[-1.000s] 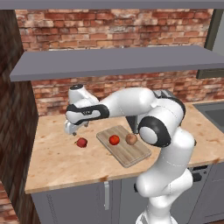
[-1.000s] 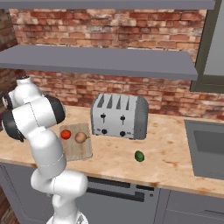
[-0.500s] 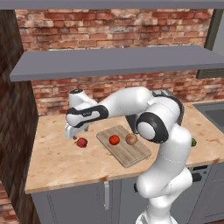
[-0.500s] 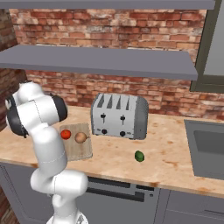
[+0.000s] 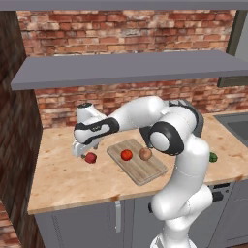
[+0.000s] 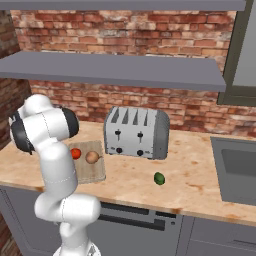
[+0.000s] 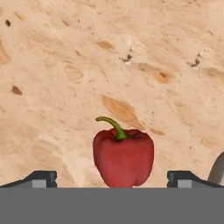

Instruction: Place the avocado, onion, tomato, and bell pepper on the cutting board.

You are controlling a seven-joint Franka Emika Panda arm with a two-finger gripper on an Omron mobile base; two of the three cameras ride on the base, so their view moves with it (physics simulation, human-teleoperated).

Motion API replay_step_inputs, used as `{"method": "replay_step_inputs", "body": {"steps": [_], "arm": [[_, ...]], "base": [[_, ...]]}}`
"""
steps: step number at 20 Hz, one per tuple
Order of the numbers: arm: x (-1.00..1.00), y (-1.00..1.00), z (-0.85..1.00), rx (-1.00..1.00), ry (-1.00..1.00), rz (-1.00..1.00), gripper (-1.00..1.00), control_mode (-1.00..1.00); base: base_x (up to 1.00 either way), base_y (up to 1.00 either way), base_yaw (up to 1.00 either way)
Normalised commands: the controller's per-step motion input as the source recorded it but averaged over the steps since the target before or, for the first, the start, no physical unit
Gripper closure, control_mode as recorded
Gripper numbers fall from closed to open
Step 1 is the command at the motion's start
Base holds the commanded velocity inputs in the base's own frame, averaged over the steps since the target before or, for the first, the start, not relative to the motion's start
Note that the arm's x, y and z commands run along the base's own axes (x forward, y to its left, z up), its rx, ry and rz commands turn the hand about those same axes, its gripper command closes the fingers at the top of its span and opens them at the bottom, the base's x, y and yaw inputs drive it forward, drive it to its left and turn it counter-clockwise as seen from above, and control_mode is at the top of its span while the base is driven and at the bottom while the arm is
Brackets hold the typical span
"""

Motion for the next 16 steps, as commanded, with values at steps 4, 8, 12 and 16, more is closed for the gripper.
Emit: {"method": "replay_step_inputs", "body": {"steps": [4,8,12,16], "arm": [[0.03,0.0,-0.09,-0.01,0.0,0.0,-1.0,-1.0],[0.04,0.0,-0.11,-0.01,0.0,0.0,-1.0,-1.0],[0.08,0.0,-0.16,-0.01,0.01,0.0,-1.0,-1.0],[0.14,0.0,-0.17,-0.02,0.02,0.0,-1.0,-1.0]], "base": [[0.0,0.0,0.0],[0.0,0.0,0.0],[0.0,0.0,0.0],[0.0,0.0,0.0]]}}
